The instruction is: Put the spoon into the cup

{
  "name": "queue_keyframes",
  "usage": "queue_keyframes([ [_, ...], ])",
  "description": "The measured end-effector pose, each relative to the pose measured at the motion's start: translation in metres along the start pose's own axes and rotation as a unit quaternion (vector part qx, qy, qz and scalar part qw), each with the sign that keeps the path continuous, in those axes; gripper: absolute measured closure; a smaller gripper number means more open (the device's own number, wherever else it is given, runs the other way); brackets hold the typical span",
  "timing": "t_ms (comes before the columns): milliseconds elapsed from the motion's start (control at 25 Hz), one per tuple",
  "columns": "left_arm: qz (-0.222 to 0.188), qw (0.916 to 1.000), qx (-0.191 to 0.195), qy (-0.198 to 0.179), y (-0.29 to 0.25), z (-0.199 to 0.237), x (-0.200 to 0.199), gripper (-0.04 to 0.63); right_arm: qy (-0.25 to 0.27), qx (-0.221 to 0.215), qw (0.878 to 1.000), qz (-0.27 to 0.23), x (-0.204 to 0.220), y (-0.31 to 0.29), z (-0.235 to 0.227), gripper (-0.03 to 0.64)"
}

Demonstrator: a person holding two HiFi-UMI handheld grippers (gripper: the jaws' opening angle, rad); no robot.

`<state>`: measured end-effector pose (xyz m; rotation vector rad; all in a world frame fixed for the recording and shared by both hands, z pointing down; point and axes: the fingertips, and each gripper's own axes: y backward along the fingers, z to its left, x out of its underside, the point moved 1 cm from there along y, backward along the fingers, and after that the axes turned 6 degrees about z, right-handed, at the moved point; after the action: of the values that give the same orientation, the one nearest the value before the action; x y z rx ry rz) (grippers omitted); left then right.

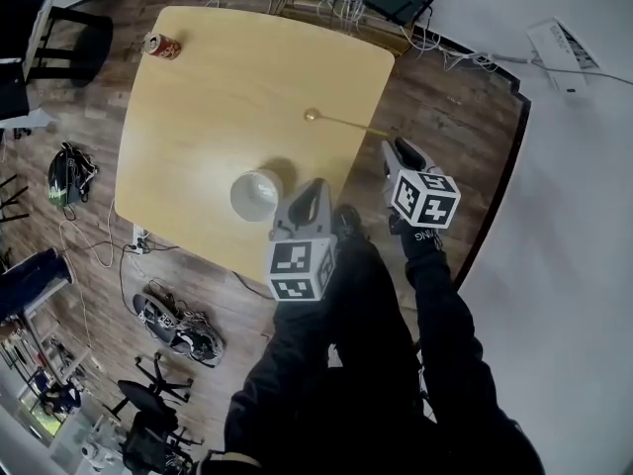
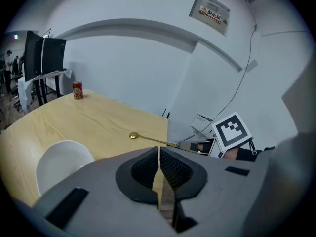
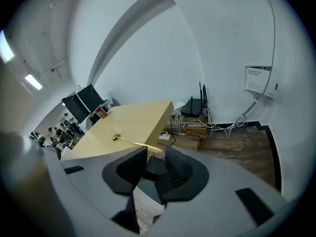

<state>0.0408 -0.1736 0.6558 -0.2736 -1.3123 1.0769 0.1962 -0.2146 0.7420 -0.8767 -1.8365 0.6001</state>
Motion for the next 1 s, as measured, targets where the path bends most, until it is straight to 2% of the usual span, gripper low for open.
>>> queue_keyframes([
  [160,0.008,1.0000,0.001,0.002,-0.010,-0.001,0.005,0.557,-0.047,-0.009,0.999,-0.012,-0.002,-0.012,-0.014,0.478],
  [360,0.014,0.9999,0.003,0.006,-0.019,-0.003,0.007,0.557,-0.122,-0.055,0.991,-0.023,-0.004,-0.028,-0.017,0.443],
  [520,0.015,0.9999,0.002,0.006,-0.022,-0.002,0.007,0.557,-0.144,-0.084,0.986,-0.020,-0.002,-0.036,-0.013,0.444],
  [680,0.016,0.9998,-0.003,0.009,-0.022,0.002,0.007,0.557,-0.162,-0.113,0.980,-0.026,-0.004,-0.036,-0.006,0.514],
  [1000,0.010,0.9998,-0.007,0.013,-0.016,0.003,0.003,0.557,-0.175,-0.173,0.968,-0.053,-0.018,-0.019,0.015,0.562],
])
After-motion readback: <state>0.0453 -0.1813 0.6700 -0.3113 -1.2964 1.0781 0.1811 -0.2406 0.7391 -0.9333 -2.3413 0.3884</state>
